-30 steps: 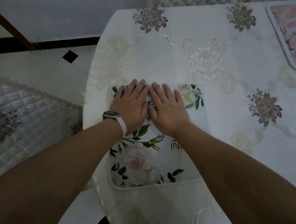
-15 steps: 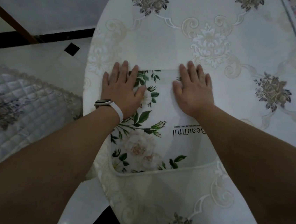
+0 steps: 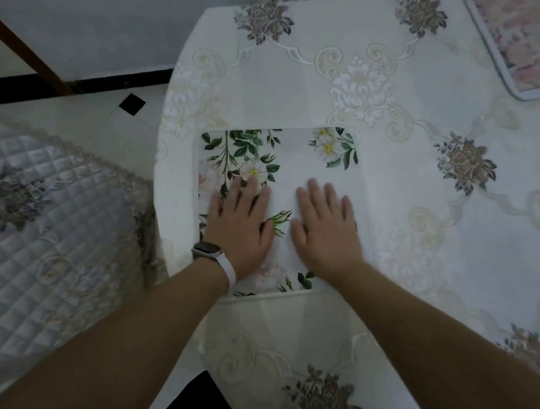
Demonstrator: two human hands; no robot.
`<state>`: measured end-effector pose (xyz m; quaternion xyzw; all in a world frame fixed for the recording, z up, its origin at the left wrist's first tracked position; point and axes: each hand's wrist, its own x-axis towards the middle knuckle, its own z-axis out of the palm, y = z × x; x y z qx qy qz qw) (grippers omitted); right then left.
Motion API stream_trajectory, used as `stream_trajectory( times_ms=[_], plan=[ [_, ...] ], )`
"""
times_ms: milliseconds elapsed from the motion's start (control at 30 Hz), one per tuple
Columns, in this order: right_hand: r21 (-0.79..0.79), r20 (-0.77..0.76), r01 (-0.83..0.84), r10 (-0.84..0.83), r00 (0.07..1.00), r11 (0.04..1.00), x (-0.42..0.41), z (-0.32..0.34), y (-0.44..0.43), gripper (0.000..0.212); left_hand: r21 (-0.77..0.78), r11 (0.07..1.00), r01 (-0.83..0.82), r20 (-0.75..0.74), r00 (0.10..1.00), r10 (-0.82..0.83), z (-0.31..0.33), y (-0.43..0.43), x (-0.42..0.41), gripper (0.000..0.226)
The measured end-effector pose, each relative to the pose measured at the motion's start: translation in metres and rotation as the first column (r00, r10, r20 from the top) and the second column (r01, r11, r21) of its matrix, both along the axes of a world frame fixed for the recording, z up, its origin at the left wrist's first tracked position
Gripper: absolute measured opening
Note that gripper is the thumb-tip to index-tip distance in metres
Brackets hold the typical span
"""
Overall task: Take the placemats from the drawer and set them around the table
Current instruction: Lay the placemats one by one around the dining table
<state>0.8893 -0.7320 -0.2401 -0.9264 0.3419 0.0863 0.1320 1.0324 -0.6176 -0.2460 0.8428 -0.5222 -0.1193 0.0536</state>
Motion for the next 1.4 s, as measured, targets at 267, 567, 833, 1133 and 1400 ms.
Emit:
stream_trajectory(
  times_ms=[267, 567, 833, 1133, 1400],
  plan=[
    [-0.008, 0.042, -0.078, 0.079, 0.996, 0.997, -0.006, 0.0, 0.036, 0.06, -0.005, 0.999, 0.052, -0.031, 0.998, -0.052, -0.002, 0.017, -0.027, 0.058],
    [-0.059, 0.027, 0.137, -0.136, 0.99, 0.989, -0.043, -0.01, 0.029, 0.067, -0.002, 0.998, -0.058, 0.007, 0.998, 0.058, -0.006, 0.053, -0.016, 0.067],
    [-0.046, -0.03, 0.282, -0.283, 0.959, 0.958, -0.075, -0.006, 0.026, 0.07, 0.033, 0.993, -0.118, 0.004, 0.993, 0.118, 0.001, 0.082, -0.018, 0.074],
    [-0.013, 0.039, 0.067, -0.067, 0.997, 0.998, -0.048, -0.01, 0.105, 0.059, 0.03, 0.998, 0.063, -0.033, 0.998, -0.062, 0.005, 0.074, -0.068, 0.061],
    [-0.029, 0.002, 0.215, -0.215, 0.977, 0.976, -0.082, -0.014, 0.076, 0.066, 0.051, 0.998, 0.022, 0.0, 1.0, -0.022, 0.0, 0.093, -0.04, 0.072]
  ],
)
